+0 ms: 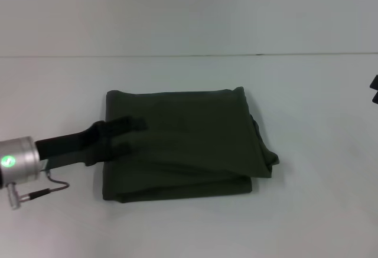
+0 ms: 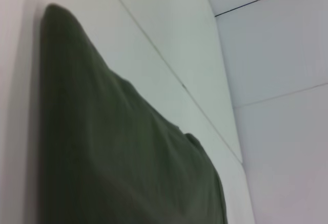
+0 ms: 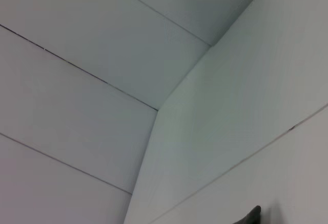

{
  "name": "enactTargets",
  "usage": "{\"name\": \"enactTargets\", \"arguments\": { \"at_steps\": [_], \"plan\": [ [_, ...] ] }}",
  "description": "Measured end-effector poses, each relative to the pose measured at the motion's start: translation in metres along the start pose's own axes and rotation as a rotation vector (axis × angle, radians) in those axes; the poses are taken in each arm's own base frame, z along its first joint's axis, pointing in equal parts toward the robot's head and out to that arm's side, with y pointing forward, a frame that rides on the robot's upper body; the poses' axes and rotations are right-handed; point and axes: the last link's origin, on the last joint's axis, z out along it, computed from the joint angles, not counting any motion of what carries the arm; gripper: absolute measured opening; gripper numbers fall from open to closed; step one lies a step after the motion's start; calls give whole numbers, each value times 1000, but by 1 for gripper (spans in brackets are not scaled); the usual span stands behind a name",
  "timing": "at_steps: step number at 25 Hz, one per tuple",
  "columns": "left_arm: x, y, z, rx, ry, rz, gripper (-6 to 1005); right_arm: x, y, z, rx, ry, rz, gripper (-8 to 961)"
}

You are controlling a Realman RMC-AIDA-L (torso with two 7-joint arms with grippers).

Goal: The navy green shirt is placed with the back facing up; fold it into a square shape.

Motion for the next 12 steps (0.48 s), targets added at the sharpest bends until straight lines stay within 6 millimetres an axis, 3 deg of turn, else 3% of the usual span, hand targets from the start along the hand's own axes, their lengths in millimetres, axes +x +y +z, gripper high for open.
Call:
{"name": "enactTargets", "arguments": {
  "at_steps": [4,8,12],
  "plan": [
    [0,13,-31,-115,-55,155,954,0,-1,0,39,55,-64,627],
    [-11,27,-56,-231,-131,512,951,10,-2,13,125,284,-302,627],
    [-5,25,-60,-171,-86,643,948,20,8,38,106,437,-527,628]
  ]
}}
